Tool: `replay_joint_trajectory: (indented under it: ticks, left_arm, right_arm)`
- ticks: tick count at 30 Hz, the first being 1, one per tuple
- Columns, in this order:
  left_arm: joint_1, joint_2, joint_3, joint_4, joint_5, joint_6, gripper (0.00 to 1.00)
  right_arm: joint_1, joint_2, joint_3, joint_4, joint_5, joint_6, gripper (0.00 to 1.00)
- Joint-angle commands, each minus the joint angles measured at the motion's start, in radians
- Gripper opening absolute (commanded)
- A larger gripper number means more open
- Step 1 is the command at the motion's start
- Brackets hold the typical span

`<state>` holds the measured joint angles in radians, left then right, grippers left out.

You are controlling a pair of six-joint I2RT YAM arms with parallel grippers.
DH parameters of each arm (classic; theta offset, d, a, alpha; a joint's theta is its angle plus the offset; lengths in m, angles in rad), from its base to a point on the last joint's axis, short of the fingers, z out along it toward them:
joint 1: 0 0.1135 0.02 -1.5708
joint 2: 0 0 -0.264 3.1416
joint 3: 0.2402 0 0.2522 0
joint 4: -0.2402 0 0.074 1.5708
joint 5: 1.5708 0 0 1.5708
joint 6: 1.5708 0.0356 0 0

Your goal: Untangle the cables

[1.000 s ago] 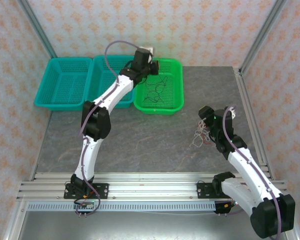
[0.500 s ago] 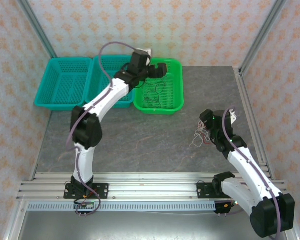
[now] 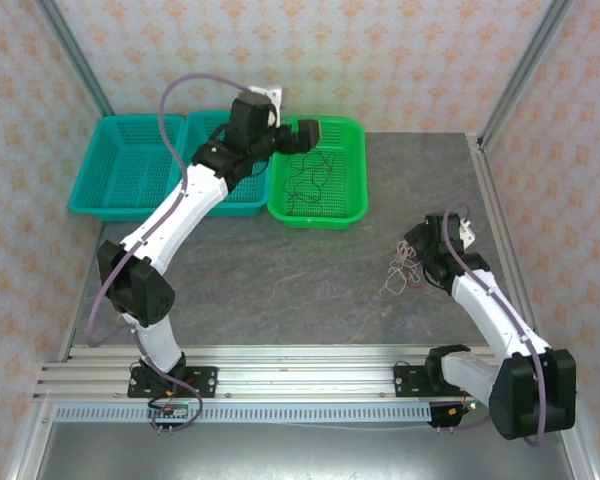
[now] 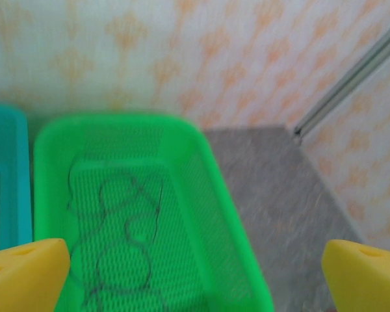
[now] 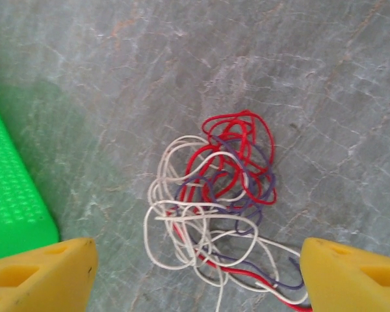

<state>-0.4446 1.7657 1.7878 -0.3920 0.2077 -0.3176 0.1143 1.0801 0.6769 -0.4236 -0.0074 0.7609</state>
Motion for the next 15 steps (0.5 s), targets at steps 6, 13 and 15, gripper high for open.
replay_joint_trajectory:
  ticks: [6,13,15]
  left_arm:
    - [-0.049,-0.352,-0.296,0.074,0.054,0.059,1.0]
    - [-0.058,-0.5,-0.463,0.043,-0.002,0.099,1.0]
    - [-0.057,-0.518,-0.488,0.024,-0.013,0.1,1.0]
  right_arm:
    - [-0.05,0.243,0.095,-0.007,-0.16,-0.145,0.84]
    - [-0.029,0.436,0.172,0.064,-0.32,-0.29,0.41]
    - [0.01,0.44,0.177,0.044,-0.353,-0.344,0.26]
